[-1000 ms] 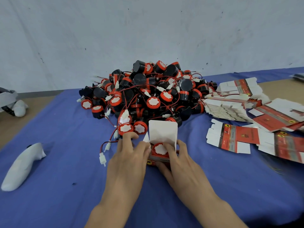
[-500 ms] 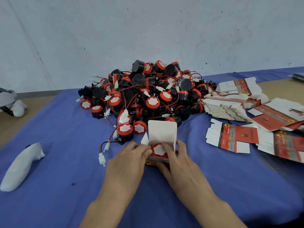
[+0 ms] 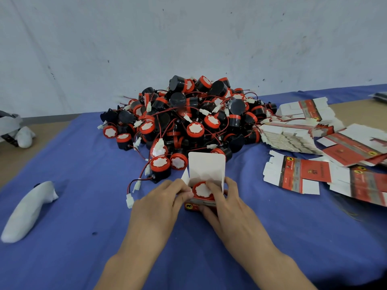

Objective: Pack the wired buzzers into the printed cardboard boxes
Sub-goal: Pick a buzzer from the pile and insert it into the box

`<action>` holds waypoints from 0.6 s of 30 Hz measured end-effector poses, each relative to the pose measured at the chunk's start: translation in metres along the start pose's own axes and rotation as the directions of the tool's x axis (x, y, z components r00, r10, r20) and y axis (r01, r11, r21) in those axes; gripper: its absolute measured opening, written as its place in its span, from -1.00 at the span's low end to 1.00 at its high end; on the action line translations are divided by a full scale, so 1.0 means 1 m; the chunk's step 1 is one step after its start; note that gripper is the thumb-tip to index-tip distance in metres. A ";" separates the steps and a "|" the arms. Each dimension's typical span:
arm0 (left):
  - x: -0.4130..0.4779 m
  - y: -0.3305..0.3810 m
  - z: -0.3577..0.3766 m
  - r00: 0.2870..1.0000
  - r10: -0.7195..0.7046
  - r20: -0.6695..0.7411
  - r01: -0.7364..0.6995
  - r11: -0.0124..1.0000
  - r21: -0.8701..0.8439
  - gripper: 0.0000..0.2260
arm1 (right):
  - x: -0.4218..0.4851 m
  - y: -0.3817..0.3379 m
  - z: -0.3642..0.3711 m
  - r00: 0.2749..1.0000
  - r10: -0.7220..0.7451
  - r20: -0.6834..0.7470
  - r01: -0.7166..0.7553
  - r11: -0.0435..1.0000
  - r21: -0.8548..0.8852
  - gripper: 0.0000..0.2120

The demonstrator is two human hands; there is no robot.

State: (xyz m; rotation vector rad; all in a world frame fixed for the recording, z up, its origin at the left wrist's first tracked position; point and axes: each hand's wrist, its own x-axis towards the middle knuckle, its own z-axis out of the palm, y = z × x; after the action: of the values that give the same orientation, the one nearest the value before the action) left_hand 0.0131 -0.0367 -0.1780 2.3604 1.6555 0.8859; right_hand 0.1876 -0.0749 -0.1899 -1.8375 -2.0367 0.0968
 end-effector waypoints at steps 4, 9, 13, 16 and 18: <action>0.004 0.006 0.004 0.999 0.022 0.026 -0.024 0.995 0.094 -0.80 | 0.000 0.000 0.001 1.000 0.008 -0.005 -0.008 1.000 0.001 -0.45; 0.002 0.000 0.000 0.994 0.017 0.110 -0.038 0.982 0.186 -0.69 | 0.001 0.003 0.001 1.000 -0.006 0.000 0.006 1.000 0.015 -0.48; -0.006 -0.007 -0.004 0.994 0.021 0.111 -0.042 0.982 0.183 -0.68 | 0.001 0.003 -0.001 1.000 -0.027 -0.005 0.027 0.999 0.028 -0.48; -0.004 -0.005 -0.002 0.998 -0.019 0.061 0.015 0.997 0.071 -0.78 | 0.001 0.002 -0.002 0.999 -0.037 -0.007 0.038 0.999 0.028 -0.50; -0.003 -0.003 -0.001 0.998 -0.044 0.051 0.043 0.999 0.029 -0.84 | 0.001 0.002 -0.003 0.999 -0.041 -0.007 0.041 0.999 0.018 -0.50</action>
State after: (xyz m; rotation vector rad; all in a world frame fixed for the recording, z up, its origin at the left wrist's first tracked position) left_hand 0.0089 -0.0387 -0.1799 2.3347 1.7036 0.7919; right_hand 0.1899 -0.0746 -0.1878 -1.7813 -2.0613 0.0978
